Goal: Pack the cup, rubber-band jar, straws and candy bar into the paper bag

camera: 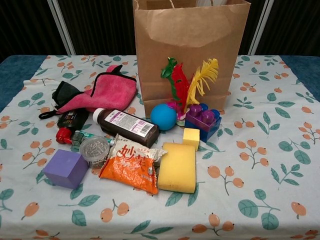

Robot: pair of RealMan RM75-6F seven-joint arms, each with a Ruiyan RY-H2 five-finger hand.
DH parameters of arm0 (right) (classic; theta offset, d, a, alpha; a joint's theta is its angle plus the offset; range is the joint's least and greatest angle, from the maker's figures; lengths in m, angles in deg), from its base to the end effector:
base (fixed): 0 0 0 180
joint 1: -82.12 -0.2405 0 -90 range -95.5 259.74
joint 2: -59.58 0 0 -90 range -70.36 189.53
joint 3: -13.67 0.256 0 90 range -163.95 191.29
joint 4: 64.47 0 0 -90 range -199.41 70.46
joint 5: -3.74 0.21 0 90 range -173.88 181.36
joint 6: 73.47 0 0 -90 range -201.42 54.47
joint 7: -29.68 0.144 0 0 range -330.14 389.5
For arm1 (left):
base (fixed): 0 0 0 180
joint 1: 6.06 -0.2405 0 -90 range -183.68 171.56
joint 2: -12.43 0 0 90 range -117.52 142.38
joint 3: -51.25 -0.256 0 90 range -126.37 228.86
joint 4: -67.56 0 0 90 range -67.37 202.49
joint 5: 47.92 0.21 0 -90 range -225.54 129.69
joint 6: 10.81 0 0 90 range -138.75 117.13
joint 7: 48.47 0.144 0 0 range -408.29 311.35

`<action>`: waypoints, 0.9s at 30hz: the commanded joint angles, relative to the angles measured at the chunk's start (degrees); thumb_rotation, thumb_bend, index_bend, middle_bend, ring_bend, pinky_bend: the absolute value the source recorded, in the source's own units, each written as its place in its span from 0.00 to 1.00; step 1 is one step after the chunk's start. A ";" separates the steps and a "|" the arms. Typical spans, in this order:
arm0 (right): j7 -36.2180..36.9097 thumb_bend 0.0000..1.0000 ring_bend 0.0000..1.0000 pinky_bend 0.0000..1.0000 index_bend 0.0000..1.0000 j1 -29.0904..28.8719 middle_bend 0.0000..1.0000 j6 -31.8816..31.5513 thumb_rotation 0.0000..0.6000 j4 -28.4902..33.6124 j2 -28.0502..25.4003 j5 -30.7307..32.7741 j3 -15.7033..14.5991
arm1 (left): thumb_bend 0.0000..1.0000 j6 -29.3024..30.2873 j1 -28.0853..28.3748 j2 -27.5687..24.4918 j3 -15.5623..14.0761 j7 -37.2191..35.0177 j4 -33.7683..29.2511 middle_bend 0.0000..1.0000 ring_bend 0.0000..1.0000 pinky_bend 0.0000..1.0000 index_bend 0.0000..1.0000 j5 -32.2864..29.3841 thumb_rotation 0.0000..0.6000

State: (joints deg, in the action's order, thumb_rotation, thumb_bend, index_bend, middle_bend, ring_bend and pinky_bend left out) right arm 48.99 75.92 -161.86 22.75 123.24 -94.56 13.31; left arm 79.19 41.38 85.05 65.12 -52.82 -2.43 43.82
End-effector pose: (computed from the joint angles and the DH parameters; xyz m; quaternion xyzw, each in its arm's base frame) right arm -0.2987 -0.1744 0.1562 0.6153 -0.4142 0.4863 0.4619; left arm -0.1030 0.3892 0.1859 -0.6281 -0.0170 -0.6343 0.4505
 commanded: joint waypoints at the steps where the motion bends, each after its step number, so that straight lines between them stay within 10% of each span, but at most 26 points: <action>1: -3.21 0.00 0.00 0.00 0.22 1.65 0.18 -3.17 1.00 -6.74 5.32 0.57 0.66 | 0.21 -0.62 1.34 0.89 2.27 0.82 -2.90 0.66 0.42 0.25 0.63 -1.19 1.00; 27: 2.86 0.00 0.00 0.00 0.22 3.07 0.18 -3.60 1.00 -13.86 8.47 8.26 3.99 | 0.21 -10.89 12.27 20.86 16.88 -2.46 -11.47 0.66 0.43 0.24 0.63 -21.25 1.00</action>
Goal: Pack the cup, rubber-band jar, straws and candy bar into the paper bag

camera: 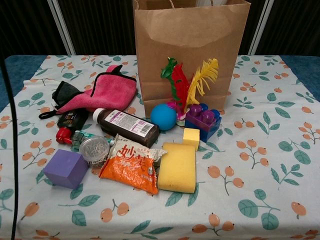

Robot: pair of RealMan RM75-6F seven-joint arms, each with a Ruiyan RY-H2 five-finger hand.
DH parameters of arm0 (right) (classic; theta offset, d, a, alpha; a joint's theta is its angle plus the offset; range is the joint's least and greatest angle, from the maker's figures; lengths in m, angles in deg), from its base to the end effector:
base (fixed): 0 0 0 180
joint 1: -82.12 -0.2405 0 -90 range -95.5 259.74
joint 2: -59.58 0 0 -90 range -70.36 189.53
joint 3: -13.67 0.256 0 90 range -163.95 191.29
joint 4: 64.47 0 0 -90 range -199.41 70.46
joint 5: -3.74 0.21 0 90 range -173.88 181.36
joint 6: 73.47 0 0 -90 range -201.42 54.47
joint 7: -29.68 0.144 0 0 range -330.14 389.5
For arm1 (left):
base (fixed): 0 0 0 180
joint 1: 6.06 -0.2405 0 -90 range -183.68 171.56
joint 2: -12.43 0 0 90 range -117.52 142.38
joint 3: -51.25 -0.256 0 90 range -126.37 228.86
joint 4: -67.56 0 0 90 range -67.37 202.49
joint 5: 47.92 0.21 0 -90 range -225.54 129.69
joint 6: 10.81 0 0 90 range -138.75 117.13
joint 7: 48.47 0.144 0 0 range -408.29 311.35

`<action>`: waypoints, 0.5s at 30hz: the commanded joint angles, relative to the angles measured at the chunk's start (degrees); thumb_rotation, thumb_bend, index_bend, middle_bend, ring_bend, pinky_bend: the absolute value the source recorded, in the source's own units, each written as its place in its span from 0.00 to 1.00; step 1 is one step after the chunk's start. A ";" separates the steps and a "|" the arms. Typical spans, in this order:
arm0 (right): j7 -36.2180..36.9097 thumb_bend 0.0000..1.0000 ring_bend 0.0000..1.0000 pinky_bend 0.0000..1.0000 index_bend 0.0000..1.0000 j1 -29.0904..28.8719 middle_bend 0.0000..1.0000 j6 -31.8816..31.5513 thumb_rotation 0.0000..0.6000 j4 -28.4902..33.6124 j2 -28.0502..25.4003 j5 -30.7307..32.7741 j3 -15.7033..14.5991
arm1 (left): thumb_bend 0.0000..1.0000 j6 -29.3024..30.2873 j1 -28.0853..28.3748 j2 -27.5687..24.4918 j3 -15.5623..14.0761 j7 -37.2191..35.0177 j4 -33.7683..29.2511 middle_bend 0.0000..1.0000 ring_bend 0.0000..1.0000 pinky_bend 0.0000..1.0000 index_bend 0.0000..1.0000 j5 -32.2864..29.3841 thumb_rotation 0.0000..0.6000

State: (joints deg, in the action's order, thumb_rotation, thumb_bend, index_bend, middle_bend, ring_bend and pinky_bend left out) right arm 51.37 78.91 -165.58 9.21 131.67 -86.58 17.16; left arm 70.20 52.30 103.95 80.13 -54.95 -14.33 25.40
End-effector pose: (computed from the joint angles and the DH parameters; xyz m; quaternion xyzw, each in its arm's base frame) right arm -0.3460 -0.1753 0.1582 0.5486 -0.3956 0.4884 0.5514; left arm 0.0230 0.3967 0.1011 -0.4935 -0.2869 -0.7670 0.2931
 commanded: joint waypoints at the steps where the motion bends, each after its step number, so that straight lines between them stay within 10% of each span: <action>1: 0.73 0.00 0.00 0.00 0.22 0.10 0.18 0.18 1.00 -0.49 0.07 0.45 0.20 | 0.21 -2.33 1.50 2.36 2.32 -0.39 0.40 0.66 0.43 0.24 0.63 -3.77 1.00; 15: 4.26 0.00 0.00 0.00 0.22 0.52 0.18 1.24 1.00 -4.20 1.64 1.57 0.05 | 0.22 -6.71 1.55 5.80 6.15 0.42 -4.64 0.66 0.43 0.24 0.63 -15.02 1.00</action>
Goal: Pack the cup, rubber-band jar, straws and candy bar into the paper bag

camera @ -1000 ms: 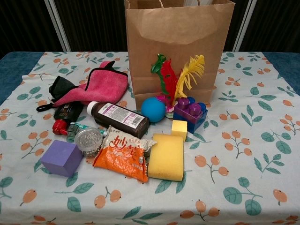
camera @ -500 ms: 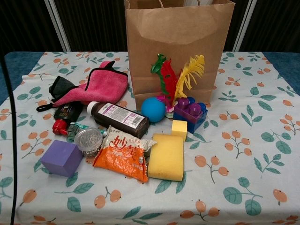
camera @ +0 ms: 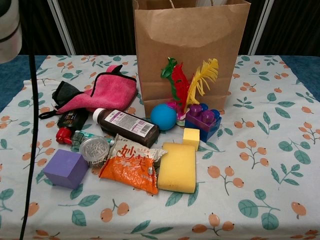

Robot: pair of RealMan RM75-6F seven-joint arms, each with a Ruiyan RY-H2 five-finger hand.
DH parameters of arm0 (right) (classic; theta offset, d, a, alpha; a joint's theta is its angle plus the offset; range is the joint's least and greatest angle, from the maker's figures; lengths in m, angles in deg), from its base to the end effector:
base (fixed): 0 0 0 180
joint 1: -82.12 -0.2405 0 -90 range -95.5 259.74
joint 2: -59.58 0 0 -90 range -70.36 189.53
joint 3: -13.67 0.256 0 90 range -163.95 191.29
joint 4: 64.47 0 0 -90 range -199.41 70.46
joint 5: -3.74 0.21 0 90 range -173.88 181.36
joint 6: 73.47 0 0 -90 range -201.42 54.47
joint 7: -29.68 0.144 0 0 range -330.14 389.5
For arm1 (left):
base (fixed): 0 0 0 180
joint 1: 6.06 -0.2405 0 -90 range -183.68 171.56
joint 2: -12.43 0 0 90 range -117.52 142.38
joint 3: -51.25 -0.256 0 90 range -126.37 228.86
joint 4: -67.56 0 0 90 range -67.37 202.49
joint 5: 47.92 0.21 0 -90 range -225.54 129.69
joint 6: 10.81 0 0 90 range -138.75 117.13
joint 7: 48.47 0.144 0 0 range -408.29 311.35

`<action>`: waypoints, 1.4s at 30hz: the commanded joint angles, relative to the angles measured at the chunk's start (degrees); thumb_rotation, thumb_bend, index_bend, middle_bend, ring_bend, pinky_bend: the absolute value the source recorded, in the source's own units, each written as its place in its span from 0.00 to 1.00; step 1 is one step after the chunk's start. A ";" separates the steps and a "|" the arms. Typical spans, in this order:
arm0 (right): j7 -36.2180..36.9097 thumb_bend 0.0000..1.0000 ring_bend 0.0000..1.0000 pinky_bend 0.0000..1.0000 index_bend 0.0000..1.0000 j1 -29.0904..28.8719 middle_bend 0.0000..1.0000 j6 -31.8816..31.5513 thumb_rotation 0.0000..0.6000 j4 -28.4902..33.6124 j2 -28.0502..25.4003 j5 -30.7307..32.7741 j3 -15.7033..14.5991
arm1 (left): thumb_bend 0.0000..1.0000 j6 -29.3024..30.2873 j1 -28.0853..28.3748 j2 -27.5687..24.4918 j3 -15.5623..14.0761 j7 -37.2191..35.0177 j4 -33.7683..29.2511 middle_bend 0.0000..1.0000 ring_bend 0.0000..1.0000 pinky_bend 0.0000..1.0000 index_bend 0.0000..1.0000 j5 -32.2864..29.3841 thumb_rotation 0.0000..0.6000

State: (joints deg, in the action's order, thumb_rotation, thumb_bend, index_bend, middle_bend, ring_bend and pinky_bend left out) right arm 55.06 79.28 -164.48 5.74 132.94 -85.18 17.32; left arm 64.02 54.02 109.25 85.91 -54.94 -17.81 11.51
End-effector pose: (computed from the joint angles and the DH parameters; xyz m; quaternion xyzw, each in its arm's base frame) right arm -0.3597 -0.1741 0.1577 0.5351 -0.4129 0.4862 0.5539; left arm 0.0403 0.4022 0.0700 -0.4389 -0.4398 -0.7425 0.2504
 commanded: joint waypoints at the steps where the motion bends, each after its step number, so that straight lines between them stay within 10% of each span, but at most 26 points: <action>1: 0.91 0.00 0.00 0.00 0.22 0.28 0.18 0.15 1.00 -1.21 0.56 0.20 -0.20 | 0.22 -0.63 -0.24 0.69 0.50 0.44 -1.54 0.66 0.43 0.24 0.63 -1.62 1.00; 17: 4.32 0.00 0.00 0.00 0.22 1.03 0.18 -0.46 1.00 -4.90 1.84 0.58 -0.02 | 0.22 -5.49 -0.96 3.61 1.03 0.69 -2.83 0.66 0.43 0.23 0.63 -10.86 1.00; 29: 2.89 0.00 0.00 0.00 0.22 0.52 0.18 0.46 1.00 -1.54 0.18 1.24 0.79 | 0.16 -9.59 -2.84 2.75 -0.19 -6.76 -0.97 0.39 0.28 0.21 0.36 -5.66 1.00; 42: 2.80 0.00 0.00 0.00 0.22 0.38 0.18 1.07 1.00 0.87 -1.03 1.66 1.17 | 0.15 -8.70 -3.36 0.13 3.98 -7.40 -2.23 0.37 0.26 0.21 0.33 -6.21 1.00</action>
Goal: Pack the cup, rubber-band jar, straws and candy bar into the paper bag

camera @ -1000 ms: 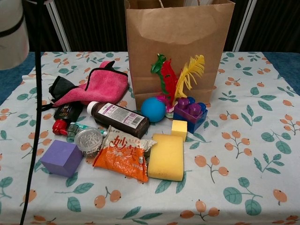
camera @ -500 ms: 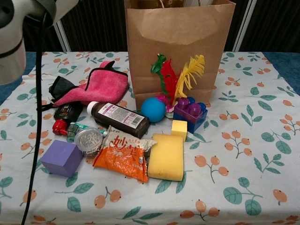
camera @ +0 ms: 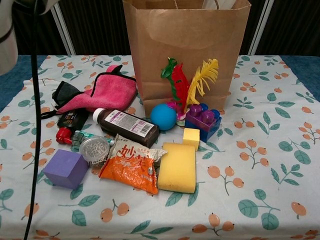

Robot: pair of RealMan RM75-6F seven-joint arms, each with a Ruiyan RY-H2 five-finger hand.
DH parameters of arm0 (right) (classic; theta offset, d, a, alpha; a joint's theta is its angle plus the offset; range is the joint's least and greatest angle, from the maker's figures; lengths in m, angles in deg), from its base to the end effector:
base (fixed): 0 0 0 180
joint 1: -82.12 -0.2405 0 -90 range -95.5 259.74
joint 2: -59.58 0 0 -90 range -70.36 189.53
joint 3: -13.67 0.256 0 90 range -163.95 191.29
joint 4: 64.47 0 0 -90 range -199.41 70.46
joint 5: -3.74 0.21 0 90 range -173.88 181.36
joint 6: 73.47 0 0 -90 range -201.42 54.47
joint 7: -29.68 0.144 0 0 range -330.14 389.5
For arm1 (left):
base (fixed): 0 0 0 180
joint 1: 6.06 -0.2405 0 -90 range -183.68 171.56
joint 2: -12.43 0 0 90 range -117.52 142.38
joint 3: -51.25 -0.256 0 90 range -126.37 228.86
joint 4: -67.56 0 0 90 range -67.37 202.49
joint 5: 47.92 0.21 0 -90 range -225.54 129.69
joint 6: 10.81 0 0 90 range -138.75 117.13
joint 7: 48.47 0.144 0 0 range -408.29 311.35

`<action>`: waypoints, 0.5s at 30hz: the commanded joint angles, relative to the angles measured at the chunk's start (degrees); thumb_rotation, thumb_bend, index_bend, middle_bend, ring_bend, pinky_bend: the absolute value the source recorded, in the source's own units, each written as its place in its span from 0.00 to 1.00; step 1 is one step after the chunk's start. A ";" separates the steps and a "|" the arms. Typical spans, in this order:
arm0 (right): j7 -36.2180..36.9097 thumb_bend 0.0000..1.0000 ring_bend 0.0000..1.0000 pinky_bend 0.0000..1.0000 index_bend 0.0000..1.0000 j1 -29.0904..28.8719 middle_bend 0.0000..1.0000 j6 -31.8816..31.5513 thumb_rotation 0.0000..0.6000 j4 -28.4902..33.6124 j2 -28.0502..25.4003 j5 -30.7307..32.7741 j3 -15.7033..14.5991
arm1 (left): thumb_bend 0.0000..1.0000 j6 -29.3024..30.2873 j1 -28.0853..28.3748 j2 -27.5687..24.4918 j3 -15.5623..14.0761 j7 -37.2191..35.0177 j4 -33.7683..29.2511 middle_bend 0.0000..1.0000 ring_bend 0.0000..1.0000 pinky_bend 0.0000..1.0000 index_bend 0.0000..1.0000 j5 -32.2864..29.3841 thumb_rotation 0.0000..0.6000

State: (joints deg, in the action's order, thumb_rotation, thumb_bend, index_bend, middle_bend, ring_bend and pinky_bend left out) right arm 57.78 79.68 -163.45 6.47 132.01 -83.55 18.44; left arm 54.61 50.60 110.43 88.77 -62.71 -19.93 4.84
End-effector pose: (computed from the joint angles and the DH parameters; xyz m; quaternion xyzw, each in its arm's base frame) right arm -0.3639 -0.1753 0.1653 0.5121 -0.4292 0.4945 0.5559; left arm 0.0269 0.4044 0.0460 -0.3963 -0.5638 -0.7031 0.1752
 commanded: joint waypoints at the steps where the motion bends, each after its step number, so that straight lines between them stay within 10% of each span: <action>1: 0.15 0.00 0.00 0.00 0.22 -0.04 0.18 0.08 1.00 0.24 -0.16 0.05 0.08 | 0.15 1.11 0.10 -1.60 1.60 0.64 -0.02 0.37 0.26 0.21 0.33 0.91 1.00; 9: 0.99 0.00 0.00 0.00 0.22 -0.13 0.18 -0.10 1.00 0.95 -0.38 -0.60 -0.08 | 0.15 2.72 -2.32 -8.60 1.64 3.60 3.07 0.37 0.26 0.21 0.33 5.01 1.00; 15: 3.17 0.00 0.00 0.00 0.22 0.08 0.18 -1.25 1.00 1.59 -0.83 -1.30 -0.04 | 0.16 6.60 -9.43 -15.88 -9.35 8.84 5.34 0.36 0.25 0.21 0.33 17.61 1.00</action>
State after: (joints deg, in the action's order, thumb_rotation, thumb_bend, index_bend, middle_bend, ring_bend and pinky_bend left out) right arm 60.78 79.70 -164.54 7.96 131.26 -84.73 18.40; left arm 58.46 45.16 98.34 85.78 -57.24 -16.31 14.74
